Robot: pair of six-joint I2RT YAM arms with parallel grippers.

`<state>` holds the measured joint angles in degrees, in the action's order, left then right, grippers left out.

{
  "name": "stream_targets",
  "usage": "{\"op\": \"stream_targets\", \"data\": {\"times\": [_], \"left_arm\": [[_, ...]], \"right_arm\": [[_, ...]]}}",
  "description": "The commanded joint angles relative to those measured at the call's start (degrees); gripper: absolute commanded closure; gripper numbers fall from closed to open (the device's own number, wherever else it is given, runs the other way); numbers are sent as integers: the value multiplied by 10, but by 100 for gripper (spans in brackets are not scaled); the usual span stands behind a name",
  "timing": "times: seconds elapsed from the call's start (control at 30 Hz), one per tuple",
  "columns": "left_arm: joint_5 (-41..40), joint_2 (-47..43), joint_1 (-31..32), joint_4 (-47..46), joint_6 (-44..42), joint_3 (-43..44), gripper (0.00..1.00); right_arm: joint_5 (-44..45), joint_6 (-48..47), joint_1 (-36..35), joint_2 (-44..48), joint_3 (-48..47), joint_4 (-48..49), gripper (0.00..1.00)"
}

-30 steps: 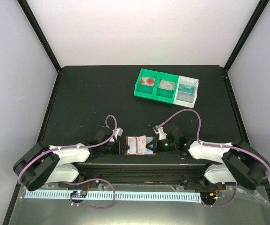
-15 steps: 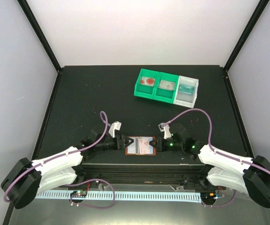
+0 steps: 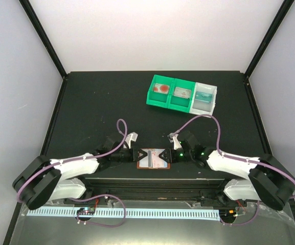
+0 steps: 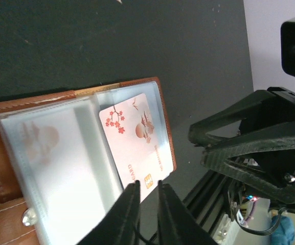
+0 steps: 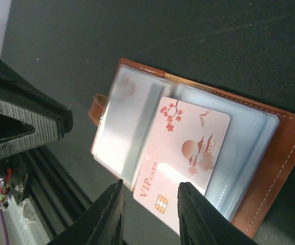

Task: Take the credit cards out of the card holder

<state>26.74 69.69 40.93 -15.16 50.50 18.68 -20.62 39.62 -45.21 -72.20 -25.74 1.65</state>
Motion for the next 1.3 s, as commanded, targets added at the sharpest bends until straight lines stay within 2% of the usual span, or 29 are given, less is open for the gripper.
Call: {"op": "stream_targets", "data": {"times": [0.0,0.33,0.67,0.73,0.9,1.03,1.1,1.2,1.27], "left_arm": [[28,71,11,-79,1,39,94],[39,222,17,-175,29,54,98],[43,291,32,-217,41,59,98],[40,294,36,-217,42,61,98],[32,300,37,-210,38,59,98],[30,304,37,-208,37,58,98],[28,306,37,-209,37,55,97],[26,305,37,-219,40,46,94],[26,305,37,-219,41,44,93]], "right_arm": [[28,-25,7,-23,-20,-8,68],[48,-37,10,-58,-24,-24,68],[32,-27,10,-93,-11,19,68],[32,-26,10,-93,-10,21,71],[43,-30,10,-79,-9,12,88],[65,-38,10,-65,-10,-10,92],[73,-42,12,-61,-9,-17,91],[83,-47,14,-55,-7,-28,82],[103,-51,16,-49,-7,-43,79]]}}
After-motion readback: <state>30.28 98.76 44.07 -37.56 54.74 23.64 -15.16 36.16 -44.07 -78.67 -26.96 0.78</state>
